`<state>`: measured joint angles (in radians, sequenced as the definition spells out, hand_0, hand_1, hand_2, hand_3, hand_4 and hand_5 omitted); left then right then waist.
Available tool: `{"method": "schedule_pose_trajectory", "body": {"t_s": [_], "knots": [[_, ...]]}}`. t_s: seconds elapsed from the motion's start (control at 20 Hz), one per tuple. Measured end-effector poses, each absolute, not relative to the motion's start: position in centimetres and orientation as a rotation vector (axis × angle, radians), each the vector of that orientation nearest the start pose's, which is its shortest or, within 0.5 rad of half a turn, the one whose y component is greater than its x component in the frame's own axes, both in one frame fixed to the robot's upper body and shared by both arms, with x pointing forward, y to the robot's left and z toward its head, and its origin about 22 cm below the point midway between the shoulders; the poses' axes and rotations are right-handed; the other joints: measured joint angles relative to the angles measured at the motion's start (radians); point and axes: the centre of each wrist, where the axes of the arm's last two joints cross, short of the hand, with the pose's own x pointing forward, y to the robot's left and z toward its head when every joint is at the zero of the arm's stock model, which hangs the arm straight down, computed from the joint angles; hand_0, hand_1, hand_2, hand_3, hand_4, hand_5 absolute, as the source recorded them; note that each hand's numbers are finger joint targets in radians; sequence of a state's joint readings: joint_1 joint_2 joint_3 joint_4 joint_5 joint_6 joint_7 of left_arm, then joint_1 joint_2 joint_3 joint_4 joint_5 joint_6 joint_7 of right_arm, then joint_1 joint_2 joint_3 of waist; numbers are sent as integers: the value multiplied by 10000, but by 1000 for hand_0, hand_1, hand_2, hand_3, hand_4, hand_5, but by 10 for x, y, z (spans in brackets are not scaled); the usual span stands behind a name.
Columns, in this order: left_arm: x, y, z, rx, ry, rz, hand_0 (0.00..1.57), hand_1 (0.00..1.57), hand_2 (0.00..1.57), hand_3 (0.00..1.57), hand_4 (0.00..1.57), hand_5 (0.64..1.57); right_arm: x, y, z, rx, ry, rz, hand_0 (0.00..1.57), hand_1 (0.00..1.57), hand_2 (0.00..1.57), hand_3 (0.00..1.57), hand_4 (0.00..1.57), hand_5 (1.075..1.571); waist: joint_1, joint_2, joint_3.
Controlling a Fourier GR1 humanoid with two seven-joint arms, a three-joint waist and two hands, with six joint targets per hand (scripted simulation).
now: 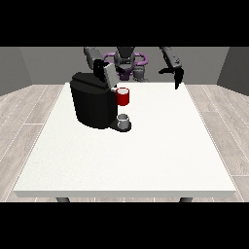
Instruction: Insert the coffee pod into the coffee machine and close the lid
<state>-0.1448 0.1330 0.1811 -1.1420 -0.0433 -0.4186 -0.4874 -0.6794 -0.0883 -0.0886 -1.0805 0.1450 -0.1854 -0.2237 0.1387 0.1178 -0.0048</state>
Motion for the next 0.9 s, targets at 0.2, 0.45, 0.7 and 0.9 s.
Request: {"method": "schedule_pose_trajectory", "body": {"t_s": [0.2, 0.45, 0.7, 0.9], "knots": [[274, 298, -51, -2386, -17311, -2355, 0, 0, 0, 0, 331, 1571, 393, -177, 92, -2214, -19415, 1668, 0, 0, 0, 0, 420, 1571, 77, 18, 73], [280, 295, -50, -2605, -17315, -2544, 0, 0, 0, 0, 385, 1571, 393, -167, 106, -2614, -18896, 1083, 0, 0, 0, 0, 391, 1571, 263, 85, 153], [291, 287, -45, -2993, -17436, -2737, 0, 0, 0, 0, 359, 1571, 392, -163, 126, -3112, -18625, 933, 0, 0, 0, 0, 455, 1571, 569, 345, 220], [296, 292, -42, -3070, -17438, -2967, 0, 0, 0, 0, 398, 1571, 391, -150, 146, -3023, -19221, 1627, 0, 0, 0, 0, 384, 1571, 900, 555, 199]]}}
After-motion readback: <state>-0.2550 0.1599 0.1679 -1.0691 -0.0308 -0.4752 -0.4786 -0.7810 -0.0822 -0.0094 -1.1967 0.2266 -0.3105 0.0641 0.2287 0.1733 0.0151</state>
